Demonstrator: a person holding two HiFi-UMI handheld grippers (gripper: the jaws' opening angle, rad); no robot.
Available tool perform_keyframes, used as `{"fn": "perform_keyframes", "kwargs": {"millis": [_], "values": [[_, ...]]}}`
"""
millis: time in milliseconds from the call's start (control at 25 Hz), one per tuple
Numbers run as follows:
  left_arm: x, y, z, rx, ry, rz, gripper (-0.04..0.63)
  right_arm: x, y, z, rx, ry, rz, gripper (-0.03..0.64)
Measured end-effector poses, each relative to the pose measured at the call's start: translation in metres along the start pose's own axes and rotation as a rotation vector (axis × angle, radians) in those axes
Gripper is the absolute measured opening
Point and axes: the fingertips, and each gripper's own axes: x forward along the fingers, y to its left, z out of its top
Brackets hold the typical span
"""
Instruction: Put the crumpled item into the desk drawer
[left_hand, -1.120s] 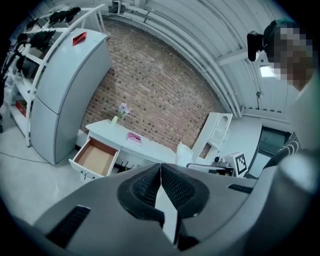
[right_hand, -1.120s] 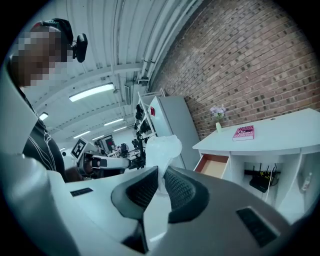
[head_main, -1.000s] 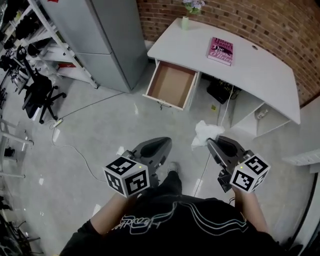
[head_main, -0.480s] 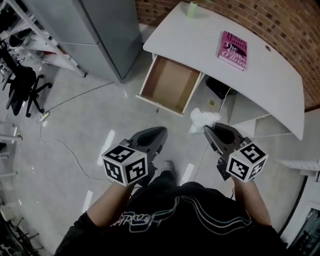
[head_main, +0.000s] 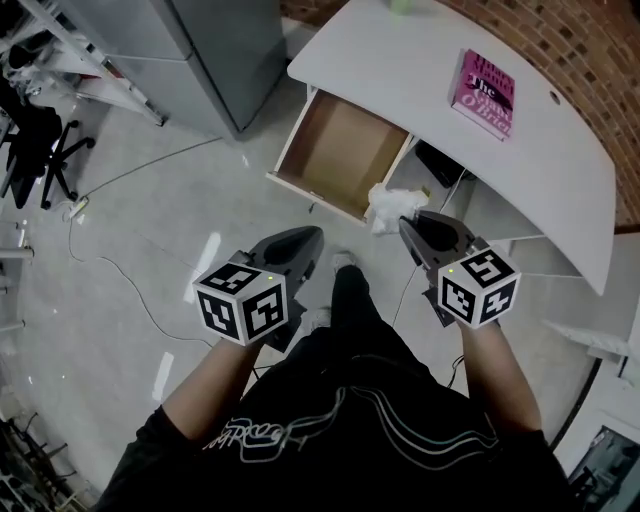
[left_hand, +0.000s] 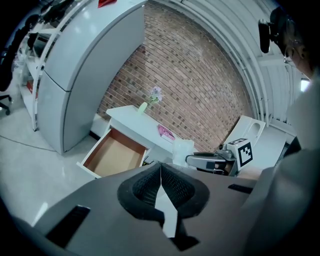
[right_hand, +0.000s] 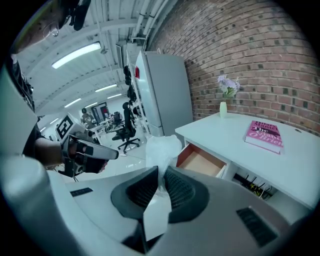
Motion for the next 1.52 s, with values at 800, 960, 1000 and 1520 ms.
{"fn": "perform_keyframes", "kwargs": {"millis": [800,960,1000,1520], "values": [[0.048,0.111,0.049,-0.130,-0.013,0.155,0.023,0.211,-0.068,0.011,-0.131,0.242,0.131,0.064],[0.057,0.135,0.053,-0.177,-0.025,0.166,0.023,0.248,-0.078,-0.001,-0.155,0.311,0.143,0.065],[0.059,0.141,0.052,-0.188,-0.026,0.169,0.023,0.256,-0.081,-0.005,-0.159,0.329,0.145,0.065],[0.077,0.198,0.044,-0.256,-0.039,0.192,0.023,0.347,-0.110,-0.085,-0.198,0.526,0.141,0.065]]}}
